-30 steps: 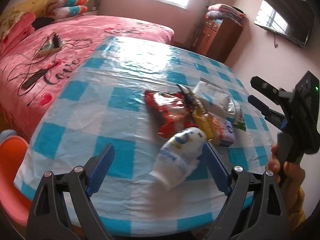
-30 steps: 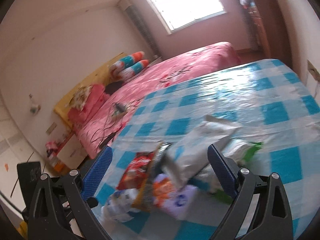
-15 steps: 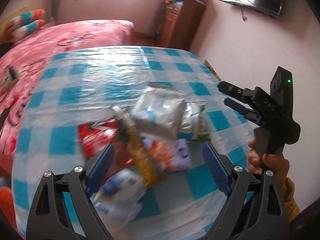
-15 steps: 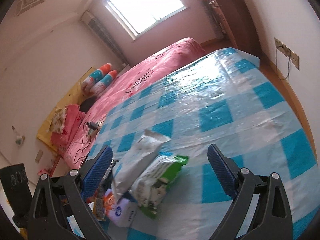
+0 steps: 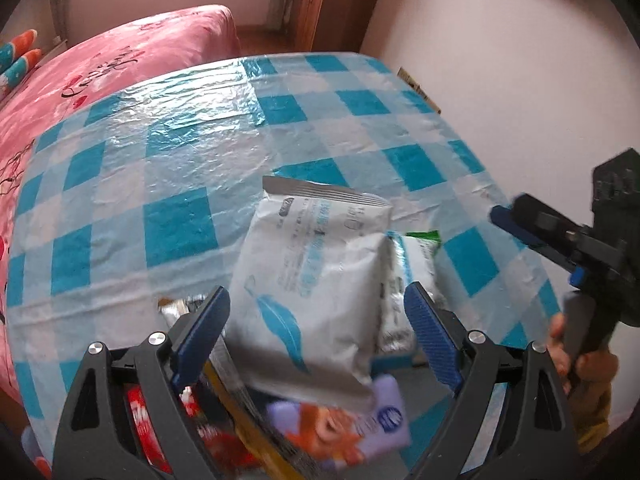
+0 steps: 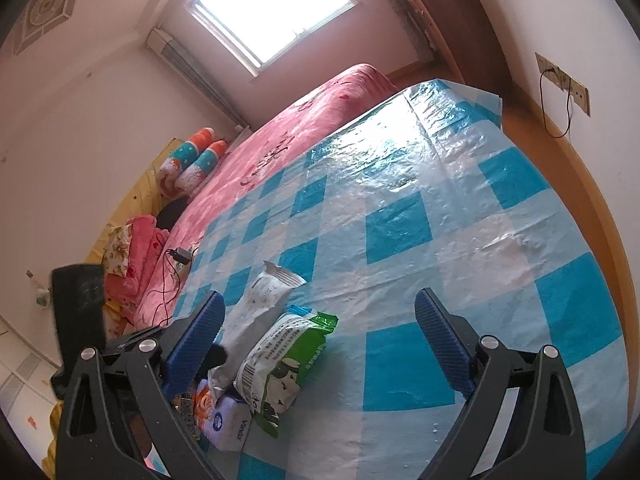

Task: Collect trash
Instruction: 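Grasp the white feather-print wipes packet with the left tool, then grasp the green-and-white packet with the right tool while the left tool holds the wipes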

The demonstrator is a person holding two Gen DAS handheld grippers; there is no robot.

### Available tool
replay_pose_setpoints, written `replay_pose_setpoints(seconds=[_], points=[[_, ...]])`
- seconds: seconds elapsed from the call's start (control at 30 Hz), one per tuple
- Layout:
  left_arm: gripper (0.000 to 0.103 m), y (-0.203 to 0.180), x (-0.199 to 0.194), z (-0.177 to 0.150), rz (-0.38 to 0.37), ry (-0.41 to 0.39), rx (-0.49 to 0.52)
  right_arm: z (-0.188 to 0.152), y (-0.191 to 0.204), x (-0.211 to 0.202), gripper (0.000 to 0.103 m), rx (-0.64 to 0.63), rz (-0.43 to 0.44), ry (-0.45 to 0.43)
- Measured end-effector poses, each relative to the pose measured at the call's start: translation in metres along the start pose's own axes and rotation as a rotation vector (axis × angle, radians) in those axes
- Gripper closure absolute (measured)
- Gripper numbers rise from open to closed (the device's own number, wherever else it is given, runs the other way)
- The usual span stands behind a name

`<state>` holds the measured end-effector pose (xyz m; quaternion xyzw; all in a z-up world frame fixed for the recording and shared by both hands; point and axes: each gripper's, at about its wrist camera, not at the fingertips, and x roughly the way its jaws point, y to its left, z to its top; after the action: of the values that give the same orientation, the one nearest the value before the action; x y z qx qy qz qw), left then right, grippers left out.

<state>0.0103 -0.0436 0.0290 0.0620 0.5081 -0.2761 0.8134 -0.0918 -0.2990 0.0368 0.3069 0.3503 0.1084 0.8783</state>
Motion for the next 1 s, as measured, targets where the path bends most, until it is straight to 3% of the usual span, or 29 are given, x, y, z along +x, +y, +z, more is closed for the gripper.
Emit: replay_pose_setpoints(seconds=[0.23, 0.5, 0.63, 0.77, 1.0], points=[[0.014, 0.001, 0.019, 0.008, 0.028, 0.06, 0.045, 0.003, -0.006, -0.001, 0.008, 0.017, 0.02, 0.0], [0.011, 0.008, 0.029, 0.012, 0.008, 0.068, 0.0, 0.002, -0.001, 0.004, 0.008, 0.002, 0.034, 0.025], [0.011, 0.008, 0.031, 0.013, 0.037, 0.069, -0.019, 0.0, 0.004, 0.008, 0.008, -0.016, 0.035, 0.043], [0.02, 0.002, 0.033, 0.013, 0.1, 0.061, -0.011, -0.003, 0.008, 0.012, 0.008, -0.034, 0.028, 0.063], [0.025, 0.005, 0.027, 0.011, 0.112, 0.018, -0.067, -0.011, 0.015, 0.023, 0.008, -0.07, 0.006, 0.109]])
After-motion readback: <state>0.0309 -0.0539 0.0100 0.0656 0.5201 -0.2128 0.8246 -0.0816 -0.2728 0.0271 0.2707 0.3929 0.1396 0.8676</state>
